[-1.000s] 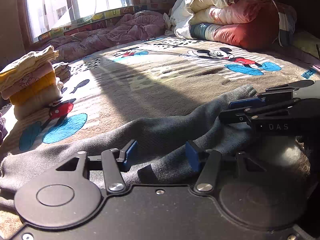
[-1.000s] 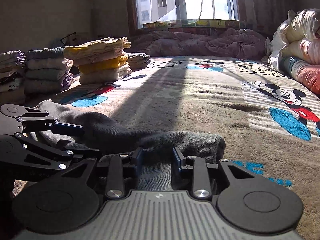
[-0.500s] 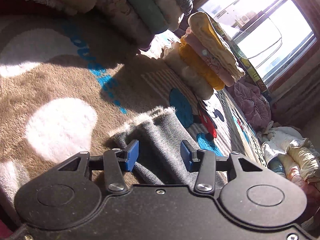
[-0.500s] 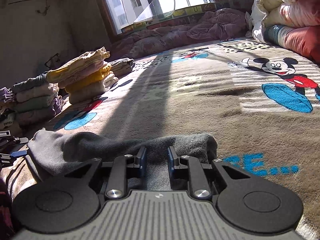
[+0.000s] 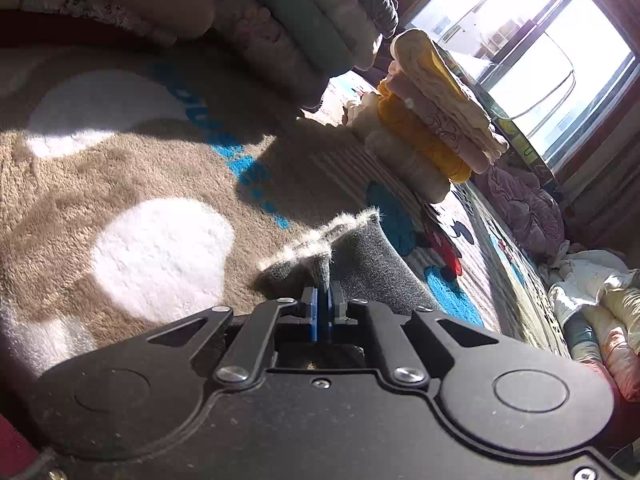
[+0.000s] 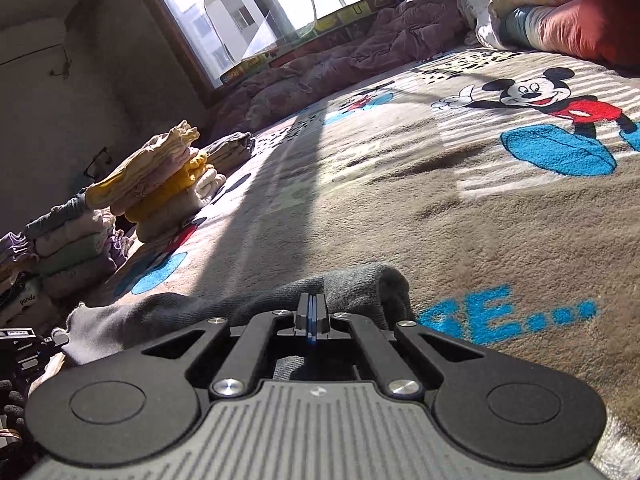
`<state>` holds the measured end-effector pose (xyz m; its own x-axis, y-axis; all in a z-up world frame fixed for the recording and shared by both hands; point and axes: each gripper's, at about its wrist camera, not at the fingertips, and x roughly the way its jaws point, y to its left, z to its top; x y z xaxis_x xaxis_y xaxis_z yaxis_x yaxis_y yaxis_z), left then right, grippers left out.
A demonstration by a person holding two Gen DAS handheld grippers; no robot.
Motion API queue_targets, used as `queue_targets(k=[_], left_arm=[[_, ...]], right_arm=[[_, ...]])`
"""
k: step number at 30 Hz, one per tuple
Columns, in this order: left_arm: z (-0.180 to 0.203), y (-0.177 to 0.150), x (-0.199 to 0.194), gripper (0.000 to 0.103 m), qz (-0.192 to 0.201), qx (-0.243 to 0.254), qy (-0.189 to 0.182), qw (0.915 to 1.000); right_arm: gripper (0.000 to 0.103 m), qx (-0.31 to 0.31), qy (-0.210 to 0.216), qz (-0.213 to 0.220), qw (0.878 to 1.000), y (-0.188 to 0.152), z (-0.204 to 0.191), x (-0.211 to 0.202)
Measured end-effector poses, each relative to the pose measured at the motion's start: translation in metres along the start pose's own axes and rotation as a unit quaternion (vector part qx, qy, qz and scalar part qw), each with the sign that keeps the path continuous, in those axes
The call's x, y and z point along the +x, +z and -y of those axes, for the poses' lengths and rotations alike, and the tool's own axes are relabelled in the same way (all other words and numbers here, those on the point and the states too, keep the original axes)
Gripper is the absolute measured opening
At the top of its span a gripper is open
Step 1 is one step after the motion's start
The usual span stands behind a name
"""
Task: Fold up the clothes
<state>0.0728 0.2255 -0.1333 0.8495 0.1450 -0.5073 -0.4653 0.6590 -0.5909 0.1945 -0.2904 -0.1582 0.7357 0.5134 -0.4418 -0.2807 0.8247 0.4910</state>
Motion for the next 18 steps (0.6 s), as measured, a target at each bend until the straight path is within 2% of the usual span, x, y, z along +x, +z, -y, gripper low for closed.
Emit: queue_targets(k=[4,6,10,12,13,14,15,16,18], left_arm=[[0.008,0.001,-0.008,0.003,0.022,0.025,0.004,0.9994],[0.003,0.002,-0.007,0.004,0.026,0.015,0.016,0.9994],[0.002,0.001,0.003,0.004,0.015,0.036,0.011,0.9992],[-0.001,0.004,0.012,0.010,-0.002,0.030,0.015,0.9994],[0.001,0.006,0.007,0.011,0.003,0.029,0.023,0.9993],[0.010,0.007,-0.004,0.013,0.028,0.052,0.043,0.9973],[0.023,0.005,-0.016,0.020,0.060,0.097,0.068,0.9912],[0.036,0.001,-0.025,0.020,0.080,0.135,0.071,0.9850],[0.057,-0.006,-0.032,0.020,0.079,0.176,0.026,0.9808]], right_arm=[[0.000,0.008,0.003,-0.001,1.000,0.001,0.003,0.000],[0.000,0.016,0.007,0.000,1.000,0.001,0.005,0.000],[0.000,0.055,0.024,0.001,0.998,0.001,0.016,-0.003],[0.000,0.052,0.025,0.001,0.998,0.000,0.015,-0.005],[0.000,0.040,0.023,0.001,0.999,0.000,0.012,-0.006],[0.000,0.013,0.016,0.003,1.000,0.000,0.005,-0.008],[0.001,-0.019,0.007,0.006,1.000,-0.001,-0.004,-0.011],[0.005,-0.072,-0.008,0.014,0.997,-0.003,-0.019,-0.017],[0.025,-0.160,-0.027,0.031,0.986,-0.010,-0.046,-0.027]])
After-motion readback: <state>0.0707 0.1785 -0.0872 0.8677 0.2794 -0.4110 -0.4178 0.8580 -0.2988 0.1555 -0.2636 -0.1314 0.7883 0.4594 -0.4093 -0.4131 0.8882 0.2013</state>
